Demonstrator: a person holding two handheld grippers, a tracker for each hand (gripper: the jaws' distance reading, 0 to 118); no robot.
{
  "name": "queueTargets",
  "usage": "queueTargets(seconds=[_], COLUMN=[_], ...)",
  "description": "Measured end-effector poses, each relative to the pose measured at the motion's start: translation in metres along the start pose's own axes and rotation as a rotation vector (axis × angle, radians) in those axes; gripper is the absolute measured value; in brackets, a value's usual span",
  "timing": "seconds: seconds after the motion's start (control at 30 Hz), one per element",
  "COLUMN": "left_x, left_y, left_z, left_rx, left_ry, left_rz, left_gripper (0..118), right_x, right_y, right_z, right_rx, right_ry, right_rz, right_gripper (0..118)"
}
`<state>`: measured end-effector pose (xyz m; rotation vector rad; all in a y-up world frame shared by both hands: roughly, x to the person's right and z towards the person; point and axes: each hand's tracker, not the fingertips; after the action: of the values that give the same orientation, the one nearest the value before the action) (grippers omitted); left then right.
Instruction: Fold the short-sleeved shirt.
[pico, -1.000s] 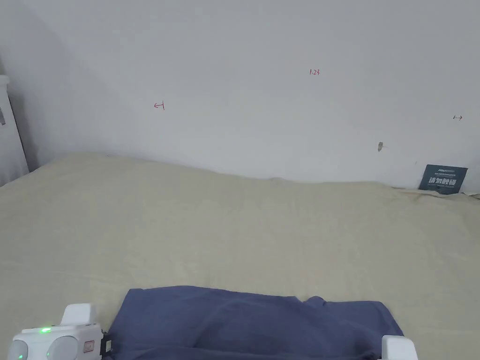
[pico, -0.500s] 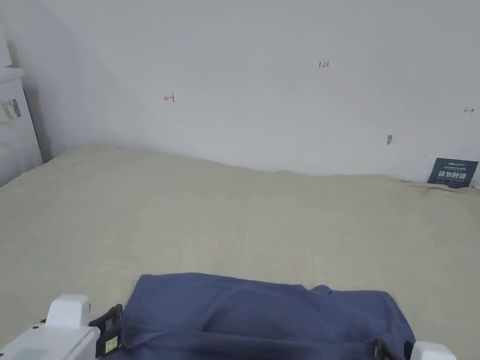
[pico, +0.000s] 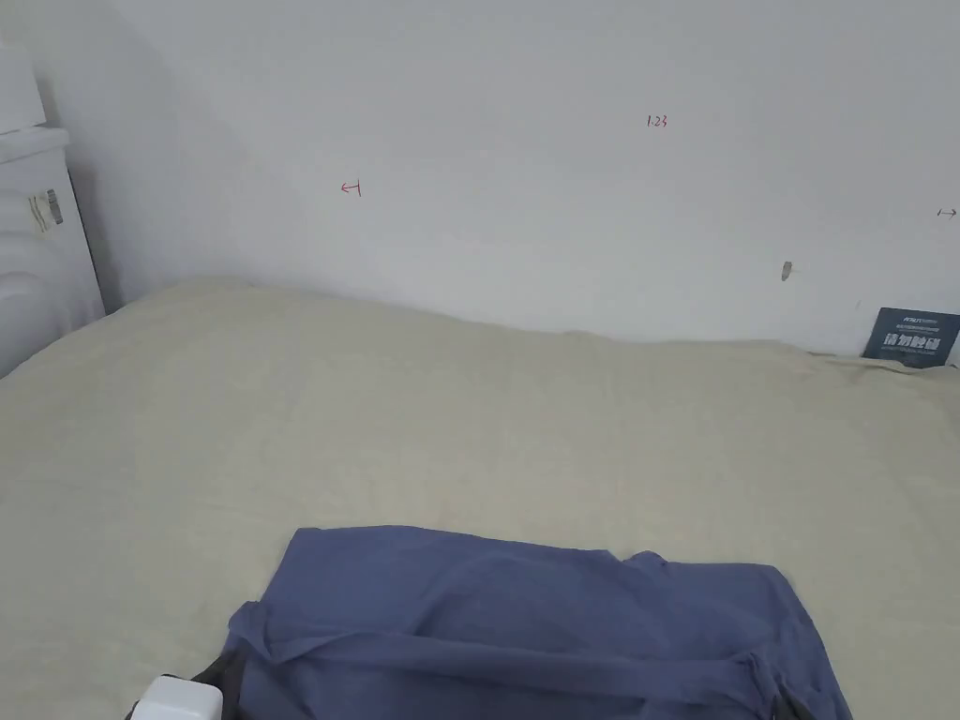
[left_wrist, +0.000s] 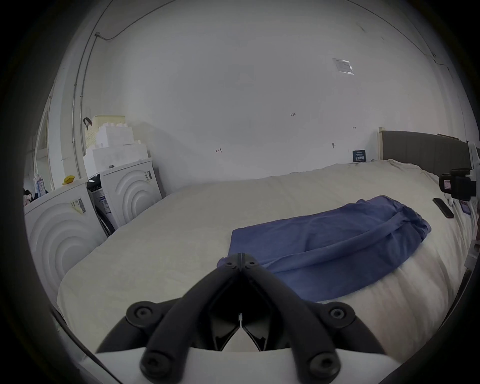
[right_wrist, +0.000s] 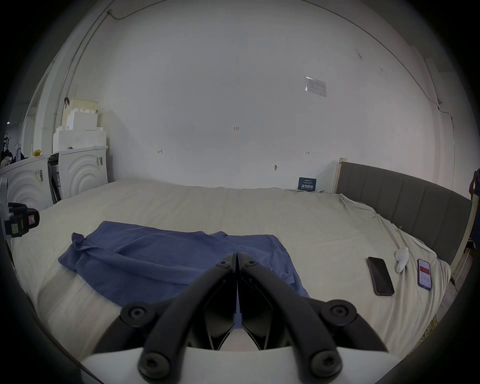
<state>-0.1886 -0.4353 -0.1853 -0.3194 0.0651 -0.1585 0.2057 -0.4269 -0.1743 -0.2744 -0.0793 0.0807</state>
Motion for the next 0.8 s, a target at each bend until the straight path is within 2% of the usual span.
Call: queueTargets(seconds=[0.17,0.37,0.63,0.67,0.73,0.8], left_x=[-0.004,-0.039,-0.072,-0.075,-0.079,-0.082], left_y=[-0.005,-0.011,-0.012,-0.012,-0.013,-0.015], left_z=[0.000,-0.053,-0.124,-0.129,-0.143,-0.153], left_rx=[-0.035,-0.234,-0.467,-0.462,-0.503,-0.563], left_ry=[-0.020,-0.053,-0.055,-0.068,-0.030,-0.069], left_rz=[0.095,0.319,0.358,0.355,0.331,0.345], left_gripper=[0,0,0,3,19,49], right_x=[-0.001,-0.002,-0.001,0.000,0.001,0.003], right_y=[-0.004,-0.008,-0.013,-0.013,-0.014,-0.014], right_z=[0.005,0.002,-0.007,-0.007,-0.008,-0.008], right_rx=[-0.010,-0.047,-0.077,-0.077,-0.085,-0.090], right_ry=[-0.006,-0.004,-0.007,-0.006,-0.010,-0.015], right_rz=[-0.010,-0.010,0.000,0.000,0.005,0.003], right_gripper=[0,0,0,0,0,0])
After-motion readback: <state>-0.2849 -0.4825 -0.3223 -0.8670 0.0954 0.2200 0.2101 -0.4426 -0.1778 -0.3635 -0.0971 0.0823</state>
